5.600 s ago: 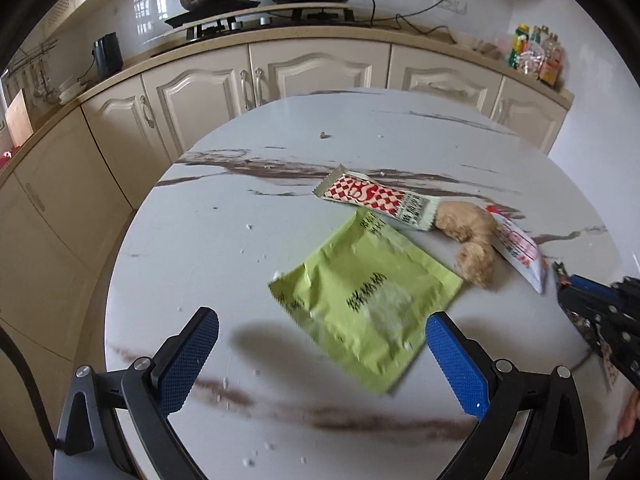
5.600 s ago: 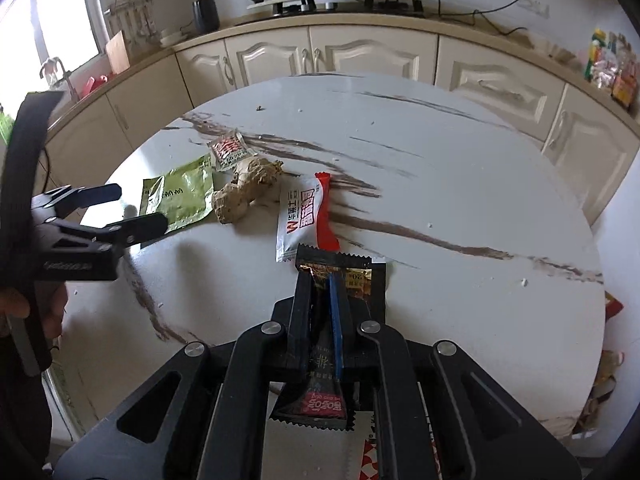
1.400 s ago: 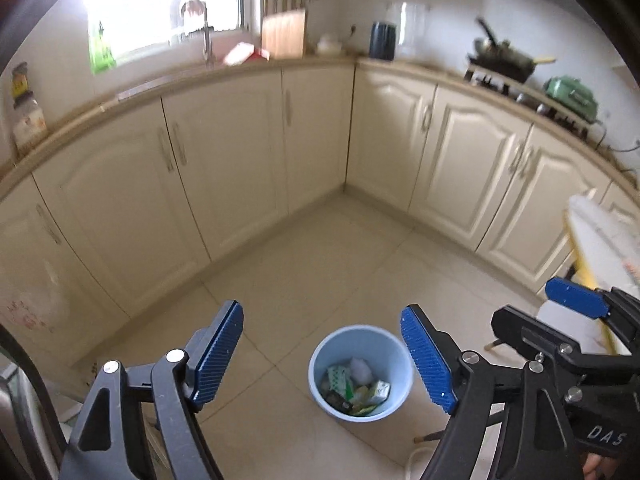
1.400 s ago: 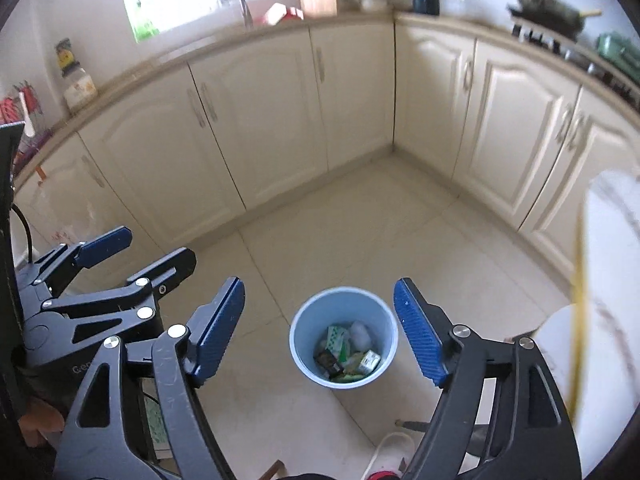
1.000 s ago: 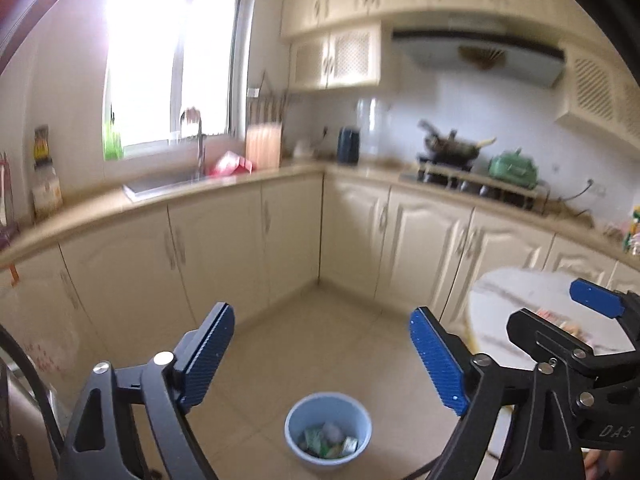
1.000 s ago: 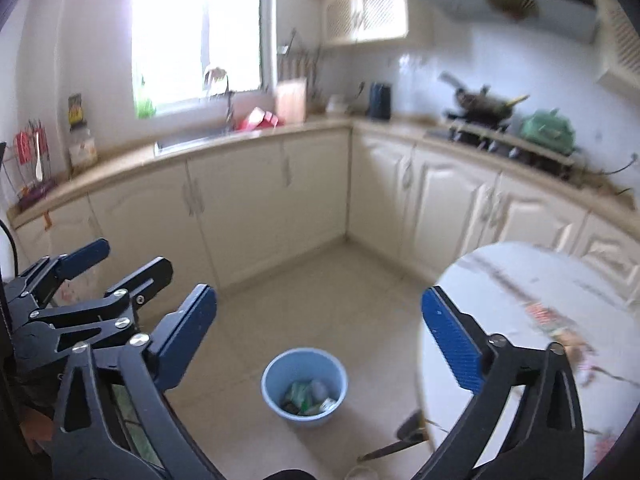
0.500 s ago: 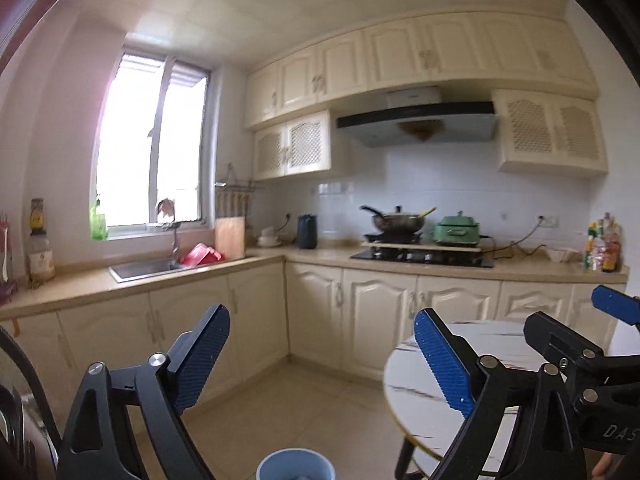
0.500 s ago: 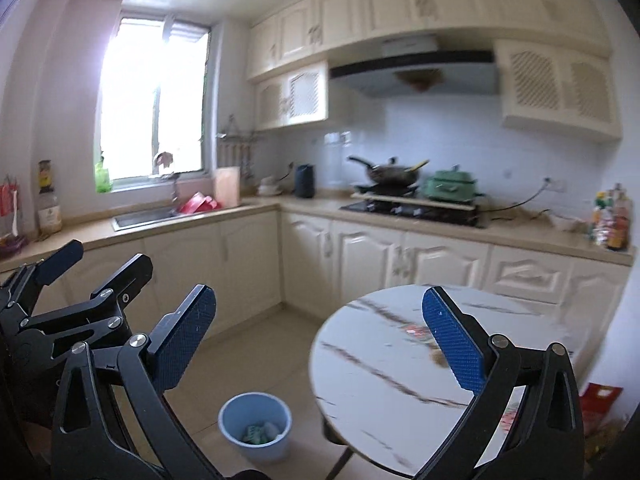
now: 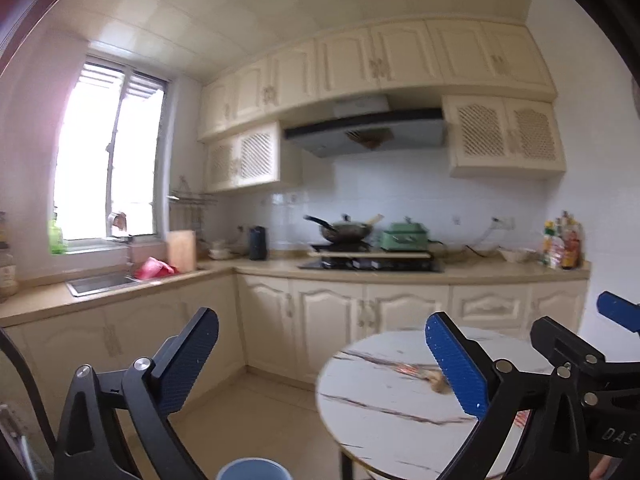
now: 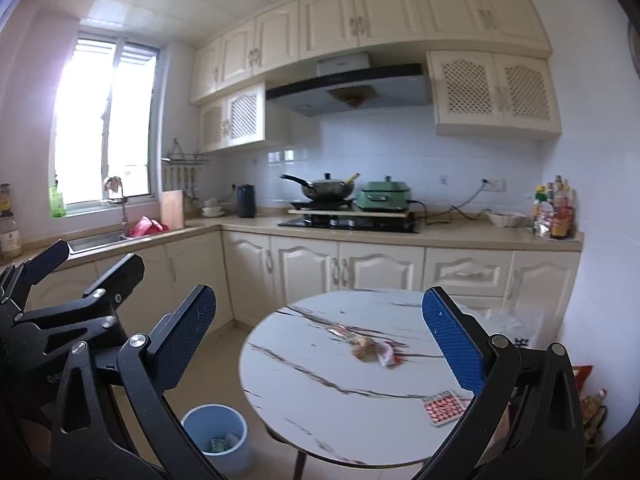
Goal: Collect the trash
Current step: 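Return both tools toward the table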
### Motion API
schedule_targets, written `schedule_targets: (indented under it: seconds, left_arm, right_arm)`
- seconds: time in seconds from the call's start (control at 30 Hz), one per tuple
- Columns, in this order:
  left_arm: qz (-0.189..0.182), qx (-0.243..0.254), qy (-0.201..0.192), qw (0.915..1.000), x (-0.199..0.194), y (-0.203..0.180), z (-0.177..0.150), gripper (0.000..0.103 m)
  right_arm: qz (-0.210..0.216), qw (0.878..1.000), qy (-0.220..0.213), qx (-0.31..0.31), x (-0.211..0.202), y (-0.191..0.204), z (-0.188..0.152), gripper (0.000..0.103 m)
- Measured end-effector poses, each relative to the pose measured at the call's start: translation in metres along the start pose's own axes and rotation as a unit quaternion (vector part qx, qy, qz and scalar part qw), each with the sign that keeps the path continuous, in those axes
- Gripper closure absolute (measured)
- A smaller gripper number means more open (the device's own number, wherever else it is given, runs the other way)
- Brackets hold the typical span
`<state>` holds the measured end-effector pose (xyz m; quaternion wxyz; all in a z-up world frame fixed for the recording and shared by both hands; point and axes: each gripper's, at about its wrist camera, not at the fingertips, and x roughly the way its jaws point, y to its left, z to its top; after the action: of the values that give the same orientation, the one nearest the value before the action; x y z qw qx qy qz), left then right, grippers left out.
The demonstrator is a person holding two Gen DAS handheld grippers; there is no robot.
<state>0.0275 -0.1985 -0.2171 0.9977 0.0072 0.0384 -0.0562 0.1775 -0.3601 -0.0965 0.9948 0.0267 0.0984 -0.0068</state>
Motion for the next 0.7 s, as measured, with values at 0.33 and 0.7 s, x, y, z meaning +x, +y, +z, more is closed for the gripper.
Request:
schedule_targets:
  seconds: [0.33,0.7]
  left_arm:
    - [-0.072,0.024,0.123,0.9896,0.078,-0.008,-0.015,0.001]
    - [-0.1,0.064,0.218,0.9686,0.161,-0.029,0.005,0.001]
  right_arm:
    - [-0.066,0.993,0.093,0.037,0.043,-0.079,-0.051,0.0]
    - [-0.083,0.963,0.245,0.076,0.119,-0.15,-0.134,0.0]
